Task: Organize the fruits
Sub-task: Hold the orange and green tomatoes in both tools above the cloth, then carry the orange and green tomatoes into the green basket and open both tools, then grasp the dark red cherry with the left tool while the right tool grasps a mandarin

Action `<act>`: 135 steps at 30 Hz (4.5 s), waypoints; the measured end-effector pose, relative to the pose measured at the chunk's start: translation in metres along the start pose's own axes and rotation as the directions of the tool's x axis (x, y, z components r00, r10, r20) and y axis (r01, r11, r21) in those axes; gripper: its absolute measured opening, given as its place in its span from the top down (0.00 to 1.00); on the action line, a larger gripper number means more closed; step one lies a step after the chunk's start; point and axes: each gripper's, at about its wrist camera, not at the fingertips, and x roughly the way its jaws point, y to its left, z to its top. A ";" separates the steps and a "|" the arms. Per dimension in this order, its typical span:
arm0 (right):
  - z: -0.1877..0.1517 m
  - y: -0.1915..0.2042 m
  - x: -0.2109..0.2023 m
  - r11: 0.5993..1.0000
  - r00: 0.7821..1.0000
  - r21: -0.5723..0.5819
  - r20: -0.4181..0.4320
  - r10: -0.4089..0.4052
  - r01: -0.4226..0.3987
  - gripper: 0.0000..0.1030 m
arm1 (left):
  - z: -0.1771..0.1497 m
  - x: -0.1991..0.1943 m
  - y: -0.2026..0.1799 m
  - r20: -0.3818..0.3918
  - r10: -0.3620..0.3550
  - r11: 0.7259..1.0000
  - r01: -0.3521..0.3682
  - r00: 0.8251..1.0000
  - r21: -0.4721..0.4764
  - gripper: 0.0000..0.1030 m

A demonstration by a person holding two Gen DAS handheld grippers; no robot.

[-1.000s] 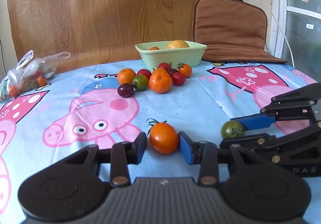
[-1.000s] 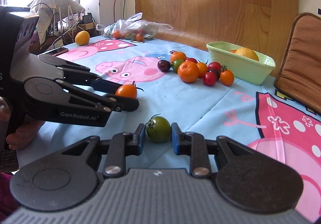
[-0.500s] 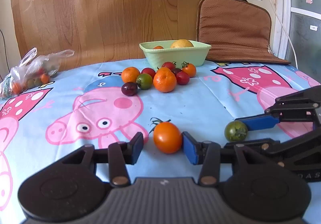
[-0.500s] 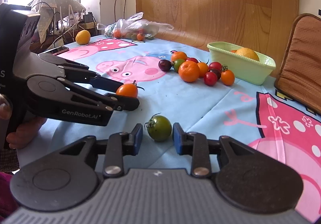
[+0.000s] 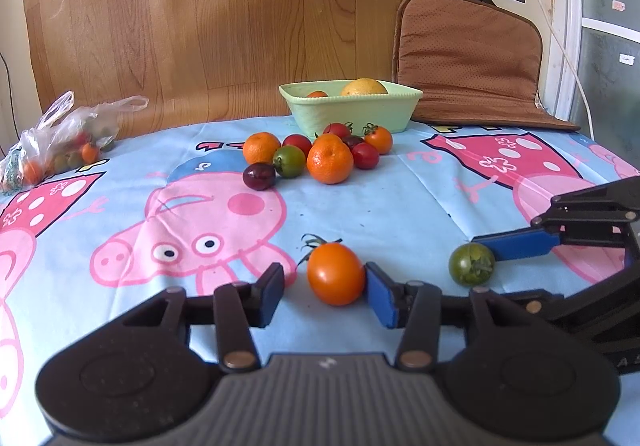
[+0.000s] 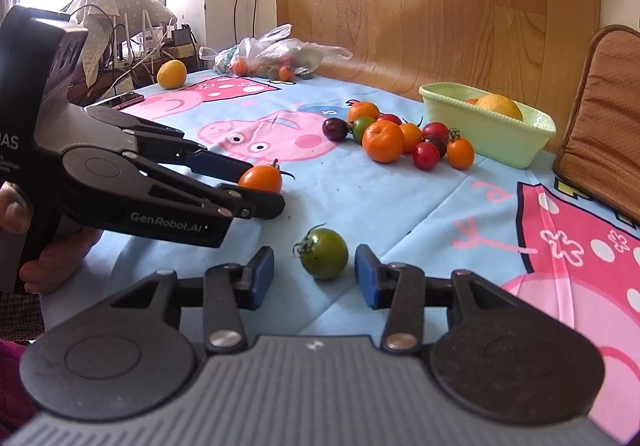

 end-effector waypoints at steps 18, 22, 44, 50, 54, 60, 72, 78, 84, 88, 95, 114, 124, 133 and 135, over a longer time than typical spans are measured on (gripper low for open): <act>0.000 0.000 0.000 1.000 1.000 -0.001 0.000 -0.002 0.002 0.49 | 0.000 0.002 0.001 -0.003 -0.017 1.000 0.017 1.000 0.000 0.51; -0.001 0.001 -0.001 1.000 1.000 -0.005 -0.002 -0.017 0.017 0.49 | 0.000 0.001 0.002 -0.002 -0.022 1.000 0.021 1.000 -0.006 0.51; 0.000 -0.015 0.000 0.985 0.991 0.114 0.011 -0.133 0.131 0.73 | 0.000 0.000 0.007 0.011 -0.042 0.998 0.043 0.999 -0.040 0.65; 0.000 -0.013 -0.001 0.986 0.991 0.100 0.011 -0.134 0.133 0.69 | 0.001 0.001 0.006 0.002 -0.032 0.999 0.032 0.999 -0.033 0.58; -0.001 -0.012 -0.002 0.985 0.990 0.101 0.014 -0.143 0.141 0.69 | 0.003 0.003 -0.002 0.001 0.003 1.000 -0.003 1.000 -0.009 0.71; 0.002 -0.017 -0.008 0.981 0.986 0.120 0.045 -0.158 0.152 0.73 | 0.014 0.003 -0.010 0.011 -0.007 1.000 0.006 1.000 0.012 0.71; 0.070 -0.094 0.016 0.944 0.961 0.239 0.102 -0.259 0.229 0.73 | 0.129 0.060 0.013 0.106 -0.060 0.998 0.059 0.993 0.016 0.71; 0.102 -0.129 0.055 0.927 0.938 0.247 0.129 -0.322 0.284 0.73 | 0.165 0.130 0.025 0.057 -0.069 0.998 0.069 0.996 0.008 0.71; 0.108 -0.181 0.089 0.884 0.921 0.320 0.075 -0.382 0.341 0.72 | 0.175 0.186 0.020 -0.016 -0.080 0.996 0.080 0.997 0.028 0.70; 0.105 -0.190 0.094 0.876 0.919 0.349 0.089 -0.384 0.332 0.66 | 0.178 0.185 0.026 0.006 -0.086 0.996 0.085 0.996 0.006 0.58; 0.100 -0.174 0.056 0.886 0.917 0.356 0.152 -0.368 0.297 0.66 | 0.177 0.138 0.064 0.075 -0.068 0.989 0.077 0.995 -0.129 0.57; 0.069 -0.037 0.062 0.977 0.980 0.114 0.068 -0.189 0.181 0.52 | 0.070 0.068 0.081 -0.005 -0.092 0.996 0.092 0.996 0.007 0.52; 0.075 -0.031 0.102 0.978 0.978 -0.026 0.010 -0.207 0.208 0.60 | 0.067 0.088 0.079 -0.036 -0.142 0.989 0.143 0.989 0.024 0.72; 0.049 -0.020 0.043 0.977 0.979 0.067 0.031 -0.204 0.201 0.61 | 0.040 0.036 0.051 -0.028 -0.195 0.980 0.196 0.980 0.018 0.72; 0.039 -0.016 0.027 0.974 0.977 0.091 0.027 -0.211 0.208 0.61 | 0.034 0.023 0.041 -0.022 -0.204 0.979 0.204 0.979 0.014 0.72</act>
